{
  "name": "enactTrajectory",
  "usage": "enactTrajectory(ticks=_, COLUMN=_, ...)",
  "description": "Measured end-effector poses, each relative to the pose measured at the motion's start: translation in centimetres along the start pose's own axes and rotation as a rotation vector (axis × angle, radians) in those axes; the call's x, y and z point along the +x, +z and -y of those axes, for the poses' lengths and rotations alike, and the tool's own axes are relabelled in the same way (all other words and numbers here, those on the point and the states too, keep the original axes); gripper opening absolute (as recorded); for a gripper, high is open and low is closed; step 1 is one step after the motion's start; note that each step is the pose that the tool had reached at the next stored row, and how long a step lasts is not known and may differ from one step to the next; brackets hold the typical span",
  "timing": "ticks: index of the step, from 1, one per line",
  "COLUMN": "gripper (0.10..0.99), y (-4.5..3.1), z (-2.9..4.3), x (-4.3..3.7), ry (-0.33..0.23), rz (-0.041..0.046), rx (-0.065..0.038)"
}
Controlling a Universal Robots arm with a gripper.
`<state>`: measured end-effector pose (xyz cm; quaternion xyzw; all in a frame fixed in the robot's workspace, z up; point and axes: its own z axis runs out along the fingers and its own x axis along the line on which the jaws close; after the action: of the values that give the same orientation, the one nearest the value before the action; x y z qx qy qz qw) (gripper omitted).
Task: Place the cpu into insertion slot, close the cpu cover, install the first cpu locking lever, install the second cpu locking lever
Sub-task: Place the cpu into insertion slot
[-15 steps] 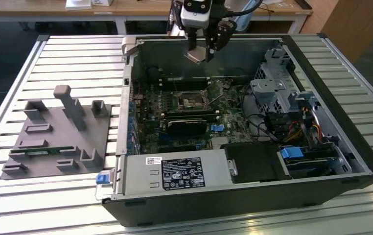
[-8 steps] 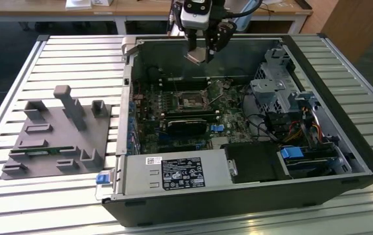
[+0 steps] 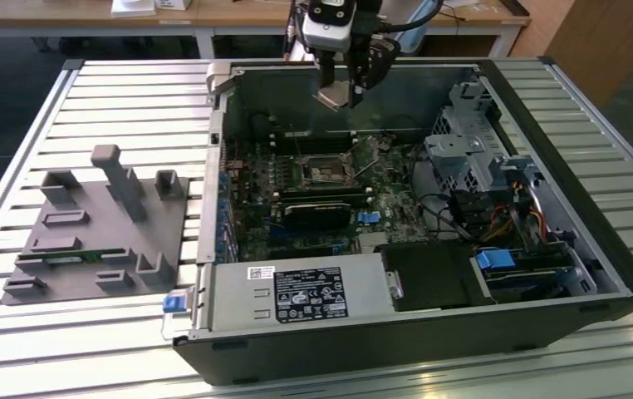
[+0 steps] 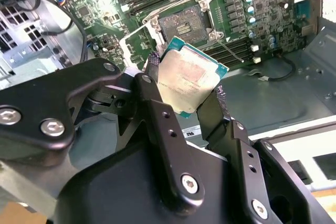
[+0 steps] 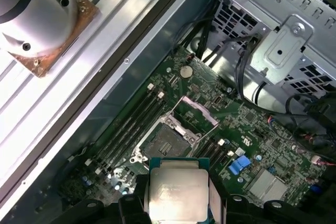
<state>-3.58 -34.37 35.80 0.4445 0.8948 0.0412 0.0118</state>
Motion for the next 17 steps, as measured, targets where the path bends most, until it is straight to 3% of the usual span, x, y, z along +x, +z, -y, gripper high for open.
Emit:
enactTrajectory(ticks=6, gripper=0.541, y=0.10, z=0.00, x=0.00, ry=0.095, rz=0.0081, rx=-0.001)
enactTrajectory(ticks=17, gripper=0.541, y=0.65, z=0.05, x=-0.01, ry=0.103, rz=0.0088, rx=-0.001)
